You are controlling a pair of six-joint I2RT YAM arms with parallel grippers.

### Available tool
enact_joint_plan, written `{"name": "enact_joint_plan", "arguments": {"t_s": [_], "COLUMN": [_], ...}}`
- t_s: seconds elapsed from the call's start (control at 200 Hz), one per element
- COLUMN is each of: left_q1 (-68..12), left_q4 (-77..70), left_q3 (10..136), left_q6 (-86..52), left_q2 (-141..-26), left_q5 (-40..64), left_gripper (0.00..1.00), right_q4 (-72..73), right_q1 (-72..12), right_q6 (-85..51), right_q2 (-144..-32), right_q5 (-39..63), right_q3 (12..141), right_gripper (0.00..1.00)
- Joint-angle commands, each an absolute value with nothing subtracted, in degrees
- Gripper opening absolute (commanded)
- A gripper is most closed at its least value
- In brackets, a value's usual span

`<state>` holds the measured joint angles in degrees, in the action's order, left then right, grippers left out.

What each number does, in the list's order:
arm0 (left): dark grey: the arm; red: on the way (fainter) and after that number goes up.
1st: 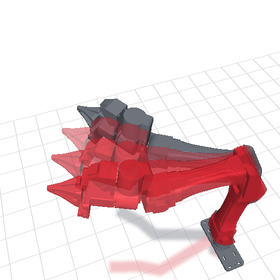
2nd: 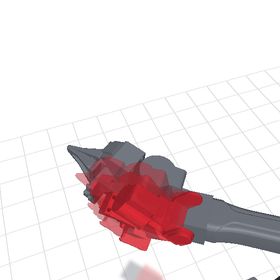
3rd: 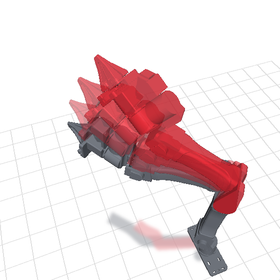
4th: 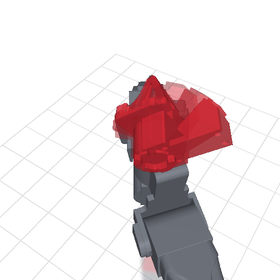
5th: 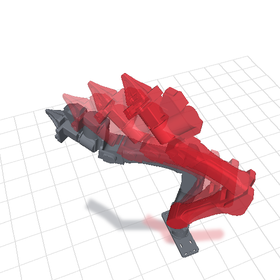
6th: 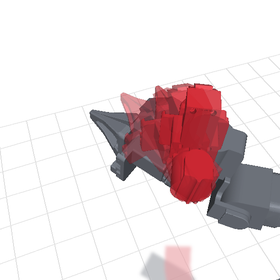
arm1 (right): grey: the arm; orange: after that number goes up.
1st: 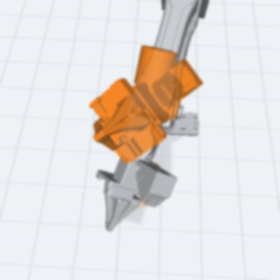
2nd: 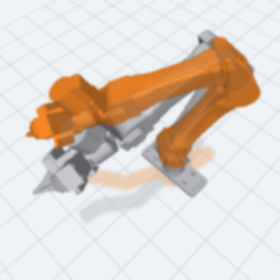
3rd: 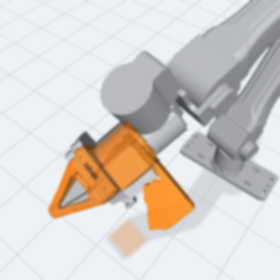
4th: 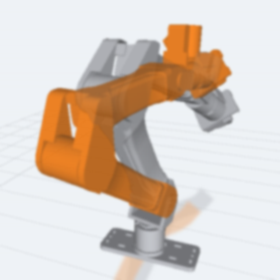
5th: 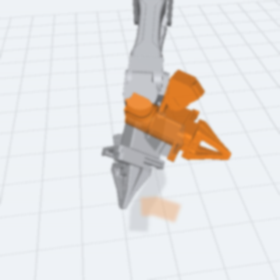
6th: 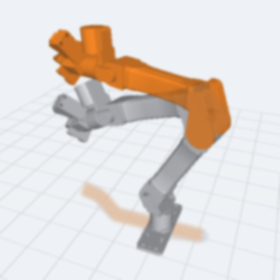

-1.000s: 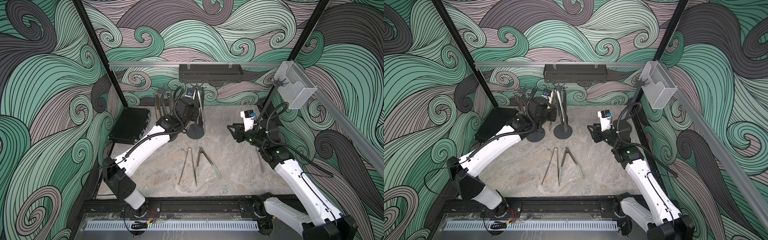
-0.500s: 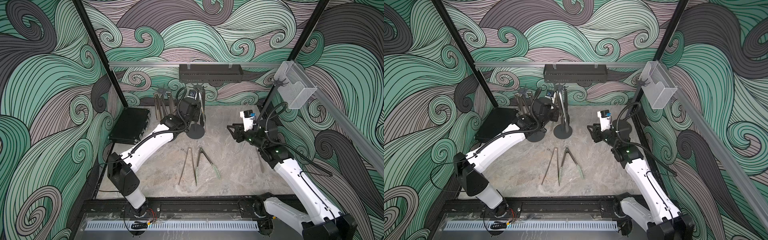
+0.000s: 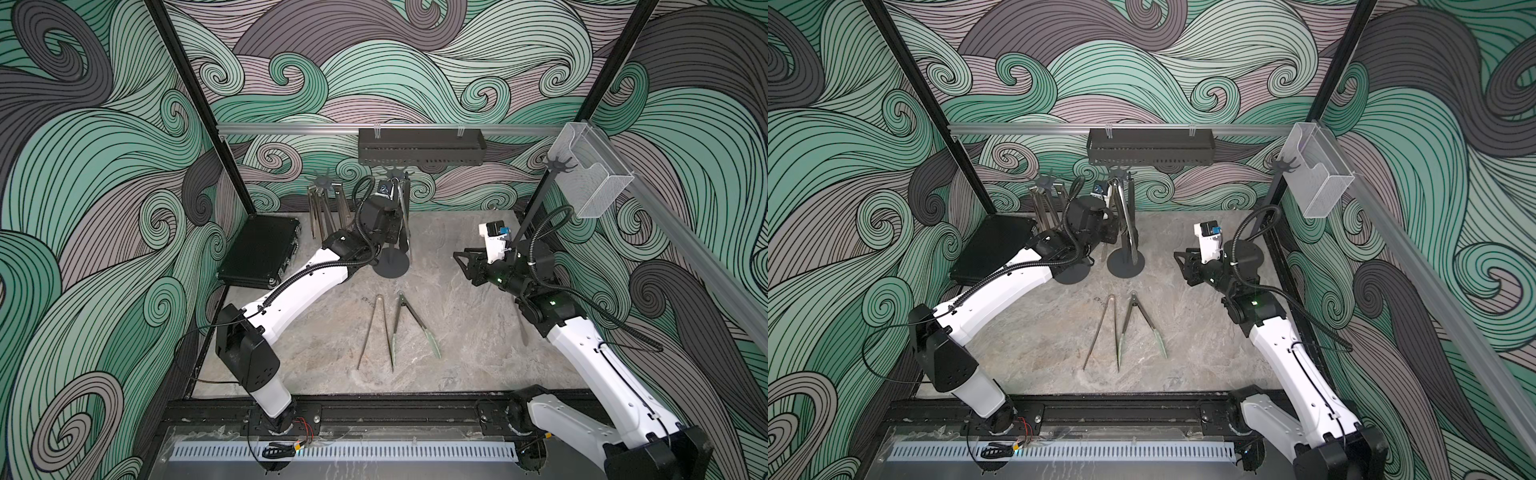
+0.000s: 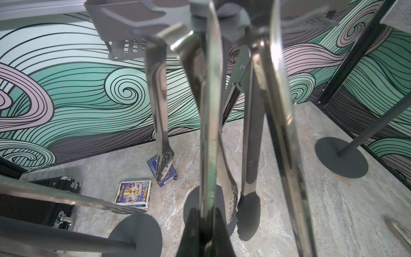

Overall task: Hang food tongs on kitchen utensil racks
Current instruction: Hang the food tongs on the rack.

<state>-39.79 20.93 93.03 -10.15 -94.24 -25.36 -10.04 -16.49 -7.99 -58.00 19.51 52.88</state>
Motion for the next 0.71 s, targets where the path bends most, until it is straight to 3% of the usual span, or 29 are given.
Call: {"name": "enact_joint_plan", "arguments": {"t_s": [0.0,0.7], "left_q1": [-39.73,-39.73], "left_q4": [21.85,21.0], "left_q3": [91.35,90.79], "left_q6": [-11.51,-11.35], "left_q2": [-92.43,-94.19], "left_q5": [-26.8,-26.55], "left_gripper": [0.0,0.04], "right_q4": [-8.46,-7.78], "right_q1": [-16.68,-16.62], "right_q6": [-8.57,-8.71], "right_q2": [-57.94,-57.76], "right_q5": [20.24,20.19], "right_q3": [52.38,51.72], "right_gripper": [0.42,0.43]}}
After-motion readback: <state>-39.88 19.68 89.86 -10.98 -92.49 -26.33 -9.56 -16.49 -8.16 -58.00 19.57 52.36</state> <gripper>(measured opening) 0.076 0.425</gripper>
